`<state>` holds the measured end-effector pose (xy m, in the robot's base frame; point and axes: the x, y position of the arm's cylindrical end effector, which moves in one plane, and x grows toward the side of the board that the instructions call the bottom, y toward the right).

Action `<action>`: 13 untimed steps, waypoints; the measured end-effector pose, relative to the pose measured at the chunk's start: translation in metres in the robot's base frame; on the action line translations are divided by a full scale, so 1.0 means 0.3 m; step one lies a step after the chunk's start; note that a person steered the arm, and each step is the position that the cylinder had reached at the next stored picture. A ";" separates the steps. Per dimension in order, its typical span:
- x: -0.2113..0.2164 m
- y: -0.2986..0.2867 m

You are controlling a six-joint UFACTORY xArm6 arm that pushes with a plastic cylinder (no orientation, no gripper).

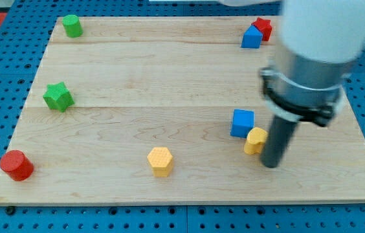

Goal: Push the blue cube towards the right of the board

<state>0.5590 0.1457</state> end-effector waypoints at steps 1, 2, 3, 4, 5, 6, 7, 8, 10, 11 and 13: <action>-0.079 -0.045; -0.230 -0.365; -0.416 -0.387; -0.551 -0.528; -0.670 -0.641; -0.780 -0.505; -0.721 -0.474; -0.591 -0.414; -0.554 -0.267; -0.479 -0.183; -0.589 -0.001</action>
<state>0.3822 0.1454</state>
